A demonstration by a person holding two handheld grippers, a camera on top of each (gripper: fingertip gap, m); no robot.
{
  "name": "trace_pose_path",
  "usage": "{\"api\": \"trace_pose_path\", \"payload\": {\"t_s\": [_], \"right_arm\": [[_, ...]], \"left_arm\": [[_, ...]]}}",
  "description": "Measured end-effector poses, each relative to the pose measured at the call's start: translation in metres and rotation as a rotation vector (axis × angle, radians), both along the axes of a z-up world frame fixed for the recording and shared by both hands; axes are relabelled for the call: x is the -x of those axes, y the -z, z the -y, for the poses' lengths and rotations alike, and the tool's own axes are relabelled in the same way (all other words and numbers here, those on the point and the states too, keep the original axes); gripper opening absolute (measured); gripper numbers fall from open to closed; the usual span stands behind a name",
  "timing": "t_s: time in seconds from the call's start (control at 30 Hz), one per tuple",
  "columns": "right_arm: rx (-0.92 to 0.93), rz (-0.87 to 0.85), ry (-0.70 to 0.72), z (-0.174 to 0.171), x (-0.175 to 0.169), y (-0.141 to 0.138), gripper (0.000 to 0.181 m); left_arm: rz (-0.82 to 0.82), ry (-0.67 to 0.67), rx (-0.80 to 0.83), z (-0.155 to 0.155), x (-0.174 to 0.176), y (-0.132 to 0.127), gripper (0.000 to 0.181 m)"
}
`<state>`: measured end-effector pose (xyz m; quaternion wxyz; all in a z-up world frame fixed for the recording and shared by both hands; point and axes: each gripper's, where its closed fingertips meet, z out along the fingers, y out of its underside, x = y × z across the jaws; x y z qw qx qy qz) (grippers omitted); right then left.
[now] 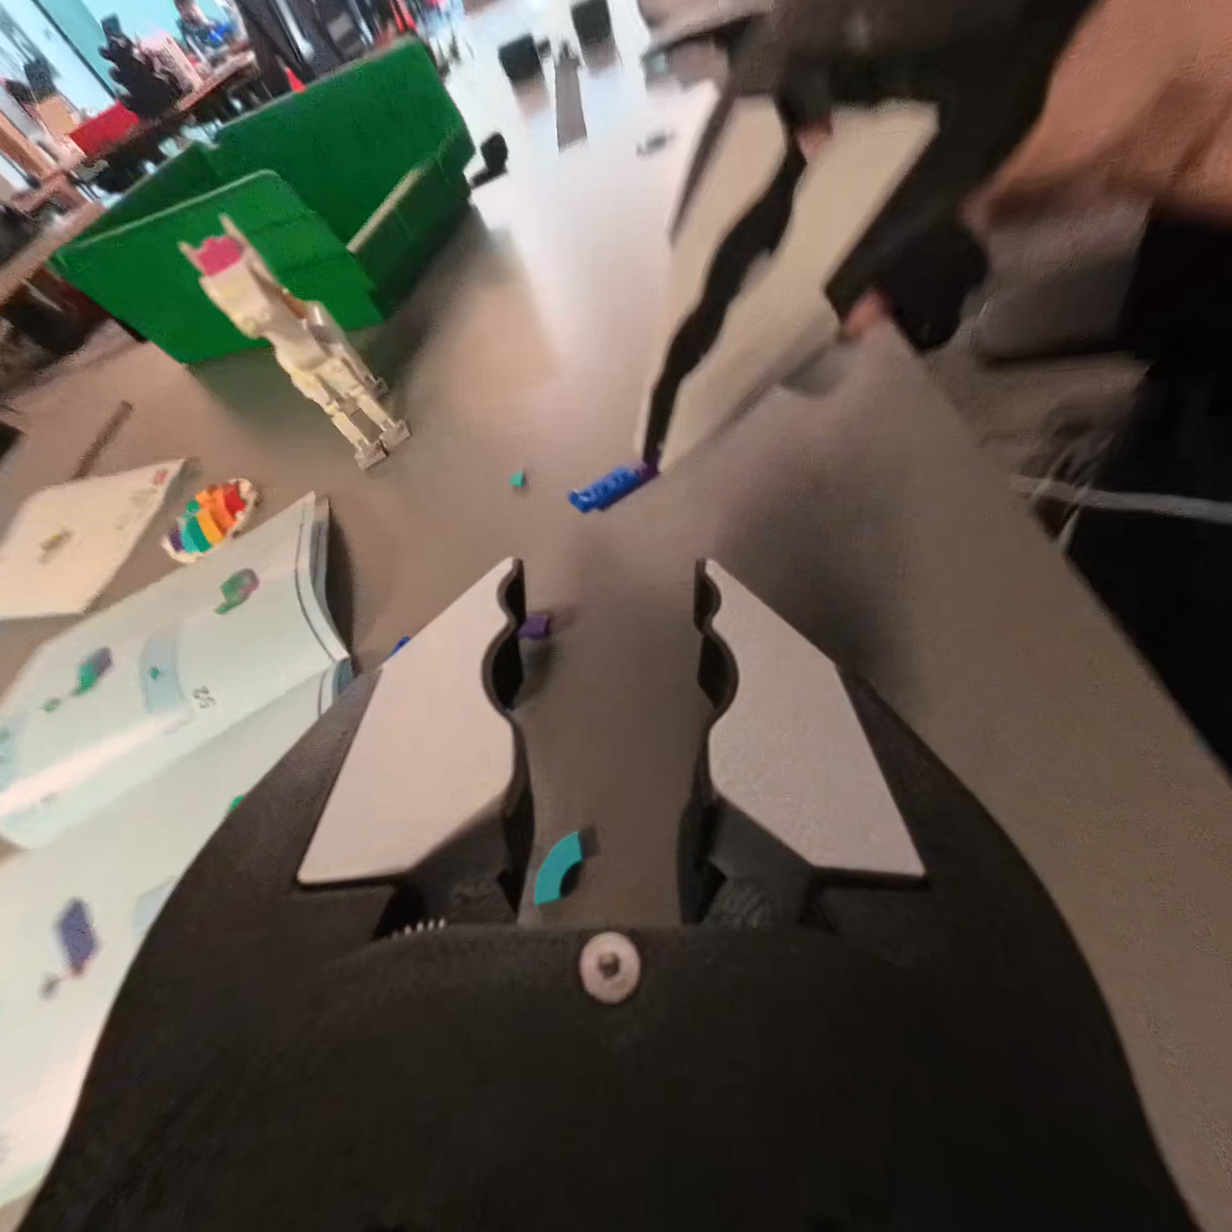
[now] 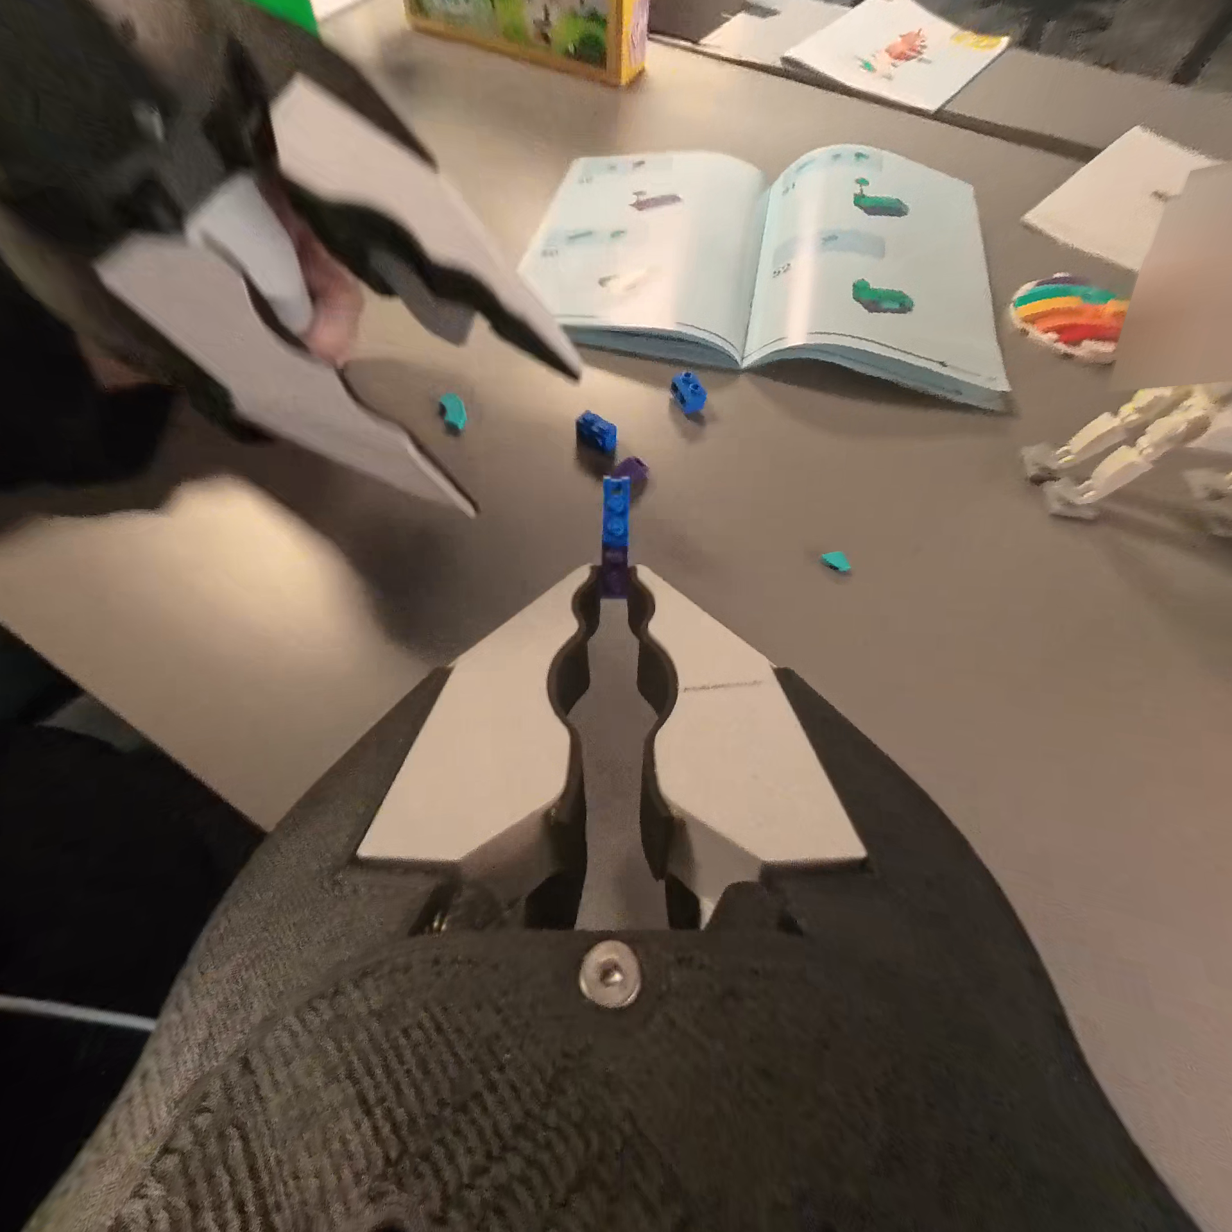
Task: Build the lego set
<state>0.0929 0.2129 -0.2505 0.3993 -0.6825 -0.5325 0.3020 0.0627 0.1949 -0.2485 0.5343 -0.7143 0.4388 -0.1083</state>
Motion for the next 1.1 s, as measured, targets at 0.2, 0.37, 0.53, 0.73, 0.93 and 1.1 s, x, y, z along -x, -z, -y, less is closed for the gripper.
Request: {"api": "trace_pose_path", "payload": {"t_s": [0.2,0.37,0.53,0.73,0.93,1.1], "right_arm": [[0.151,-0.085,-0.063,0.019,0.004,-0.011,0.005],[0.190,-0.106,-0.103,0.029,0.006,-0.013,0.006],[0.195,-0.120,-0.125,0.029,0.008,-0.013,0.006],[0.174,-0.223,-0.152,0.030,0.012,-0.028,0.006],[0.092,-0.447,-0.196,0.031,0.013,-0.064,0.024],[0.111,-0.631,-0.272,0.039,0.015,-0.080,0.030]], "left_arm": [[-0.267,0.008,-0.281,0.004,-0.015,-0.001,0.044],[-0.491,-0.048,-0.581,0.002,-0.014,-0.012,0.038],[-0.540,-0.013,-0.618,0.007,-0.023,-0.009,0.016],[-0.507,-0.090,-0.610,0.004,-0.017,-0.021,0.008],[-0.163,-0.107,-0.461,0.004,-0.011,-0.039,0.007],[0.581,0.182,-0.093,0.031,-0.019,-0.078,0.008]]}}
